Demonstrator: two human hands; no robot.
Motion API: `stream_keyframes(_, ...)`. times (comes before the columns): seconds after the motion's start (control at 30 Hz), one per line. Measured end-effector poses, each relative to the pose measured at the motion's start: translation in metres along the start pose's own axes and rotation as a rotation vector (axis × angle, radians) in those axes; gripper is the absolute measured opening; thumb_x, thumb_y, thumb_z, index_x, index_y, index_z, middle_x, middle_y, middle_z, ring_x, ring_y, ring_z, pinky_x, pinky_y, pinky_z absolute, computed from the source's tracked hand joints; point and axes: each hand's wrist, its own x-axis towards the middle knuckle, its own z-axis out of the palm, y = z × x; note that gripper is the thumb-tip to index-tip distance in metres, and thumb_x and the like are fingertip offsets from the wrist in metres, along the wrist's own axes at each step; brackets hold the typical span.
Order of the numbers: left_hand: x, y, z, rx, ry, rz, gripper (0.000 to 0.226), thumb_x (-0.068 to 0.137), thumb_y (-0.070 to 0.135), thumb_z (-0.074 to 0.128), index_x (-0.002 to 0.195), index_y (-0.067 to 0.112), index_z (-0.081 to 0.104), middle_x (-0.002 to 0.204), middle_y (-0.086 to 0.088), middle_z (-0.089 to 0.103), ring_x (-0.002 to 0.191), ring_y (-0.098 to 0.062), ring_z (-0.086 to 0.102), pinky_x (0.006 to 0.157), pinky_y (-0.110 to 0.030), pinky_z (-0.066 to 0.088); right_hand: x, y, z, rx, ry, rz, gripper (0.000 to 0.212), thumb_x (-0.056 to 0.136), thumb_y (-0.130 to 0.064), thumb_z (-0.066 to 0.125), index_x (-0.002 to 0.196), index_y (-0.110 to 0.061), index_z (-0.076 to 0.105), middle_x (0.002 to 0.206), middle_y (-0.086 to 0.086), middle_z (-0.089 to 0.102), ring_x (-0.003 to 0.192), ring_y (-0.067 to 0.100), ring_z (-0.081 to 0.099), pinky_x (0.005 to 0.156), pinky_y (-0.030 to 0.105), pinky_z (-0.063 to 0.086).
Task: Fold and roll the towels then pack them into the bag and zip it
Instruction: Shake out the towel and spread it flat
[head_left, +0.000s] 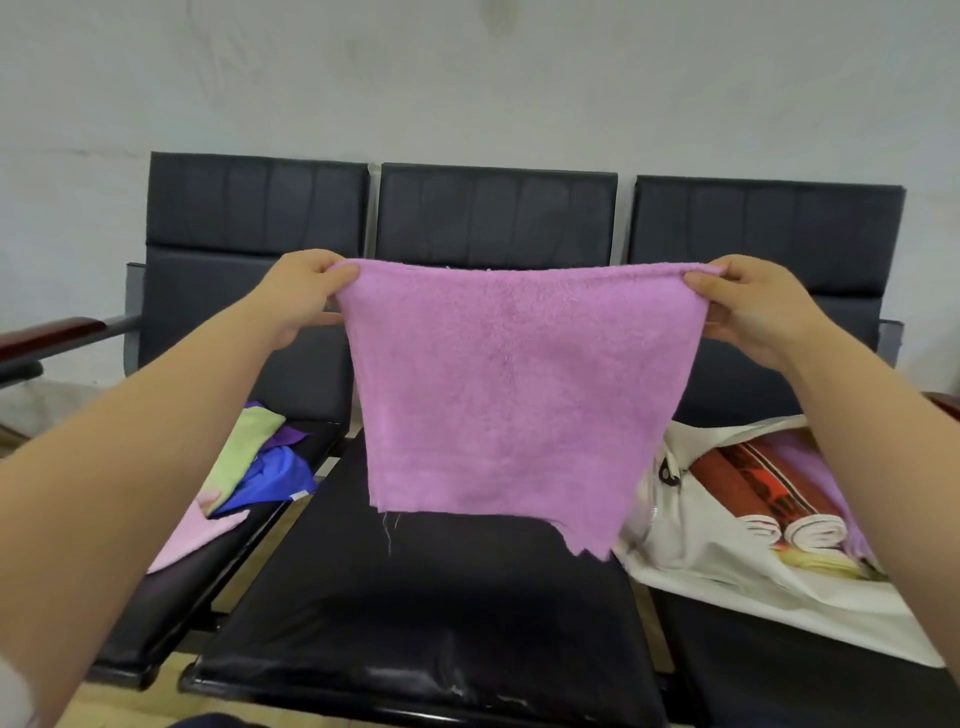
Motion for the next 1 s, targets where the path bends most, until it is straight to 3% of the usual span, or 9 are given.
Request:
stream_keyframes(0.23,0.004,-0.004,0.01,-0.237,-0.094,-0.303,0.01,0.094,0.004,0.053,0.101,0.002,0.06,0.088,-0.006,0.063,0.068,-0.013,0.062,0.058,-0.027,0.053,0.016,0.019,0.02,0.33,0.053,0.391,0.018,0.089,-0.003,0.062,0.106,-0.009,0.063,0.095,0.006,0.069,0.085,0.016,0.067,0.055,0.024,0.055)
stream_keyframes(0.33,0.002,0.001,0.033,-0.315,-0.089,-0.494,0.019,0.095,-0.001,0.046,0.113,0.0,0.053,0.091,-0.009,0.059,0.076,-0.018,0.057,0.068,-0.034,0.048,0.018,0.018,0.054,0.29,0.081,0.471,0.006,0.089,-0.001,0.061,0.089,-0.007,0.062,0.088,0.008,0.063,0.074,0.018,0.059,0.058,0.029,0.05)
stream_keyframes(0.4,-0.001,0.012,0.054,-0.389,-0.101,-0.523,0.02,0.095,-0.004,0.042,0.113,-0.001,0.051,0.089,-0.01,0.057,0.078,-0.02,0.056,0.078,-0.036,0.046,0.023,0.014,0.081,0.232,0.141,0.413,0.011,0.085,-0.002,0.065,0.096,-0.003,0.064,0.088,0.01,0.061,0.073,0.02,0.059,0.062,0.033,0.052)
stream_keyframes(0.53,-0.012,0.04,0.097,-0.508,-0.135,-0.432,0.015,0.092,-0.012,0.041,0.089,-0.004,0.054,0.084,-0.016,0.057,0.074,-0.022,0.059,0.064,-0.034,0.052,0.02,-0.004,0.141,-0.046,0.142,0.151,0.013,0.081,-0.021,0.07,0.089,-0.012,0.074,0.077,0.001,0.064,0.073,0.017,0.059,0.078,0.038,0.057)
stream_keyframes(0.67,-0.033,0.069,0.116,-0.473,-0.24,-0.274,0.03,0.081,-0.019,0.036,0.099,-0.009,0.058,0.111,-0.03,0.061,0.091,-0.033,0.064,0.081,-0.039,0.057,-0.005,-0.018,0.176,-0.088,0.044,-0.106,0.043,0.091,-0.027,0.061,0.052,-0.01,0.059,0.048,-0.003,0.052,0.049,0.005,0.044,0.051,0.018,0.038)
stream_keyframes(0.73,-0.038,0.07,0.114,-0.444,-0.303,-0.211,0.058,0.077,-0.021,0.033,0.131,-0.003,0.045,0.126,-0.028,0.053,0.106,-0.033,0.059,0.09,-0.042,0.054,-0.011,-0.02,0.172,-0.06,-0.013,-0.181,0.032,0.089,-0.026,0.062,0.075,0.002,0.067,0.07,0.01,0.065,0.062,0.008,0.053,0.054,0.015,0.044)
stream_keyframes(0.8,-0.043,0.064,0.106,-0.413,-0.365,-0.129,0.071,0.078,-0.018,0.037,0.145,0.005,0.03,0.134,-0.02,0.05,0.115,-0.029,0.057,0.093,-0.039,0.052,-0.013,-0.022,0.162,-0.047,-0.055,-0.212,0.019,0.086,-0.024,0.068,0.093,-0.008,0.073,0.089,0.005,0.071,0.08,0.011,0.063,0.067,0.017,0.051)
stream_keyframes(0.9,-0.046,0.05,0.094,-0.478,-0.279,-0.008,0.056,0.083,-0.012,0.044,0.135,0.009,0.042,0.118,-0.013,0.065,0.105,-0.022,0.065,0.089,-0.034,0.054,-0.012,-0.022,0.148,-0.085,-0.064,-0.307,0.018,0.09,-0.015,0.062,0.099,-0.022,0.075,0.098,-0.006,0.073,0.095,0.008,0.065,0.082,0.022,0.053)
stream_keyframes(1.0,-0.044,0.034,0.084,-0.229,-0.059,0.174,0.037,0.085,-0.001,0.054,0.117,0.017,0.057,0.106,0.004,0.065,0.098,-0.014,0.062,0.076,-0.019,0.048,-0.012,-0.026,0.136,-0.032,-0.07,-0.278,0.023,0.094,-0.009,0.056,0.102,-0.023,0.073,0.1,-0.007,0.071,0.094,0.009,0.064,0.072,0.019,0.052)
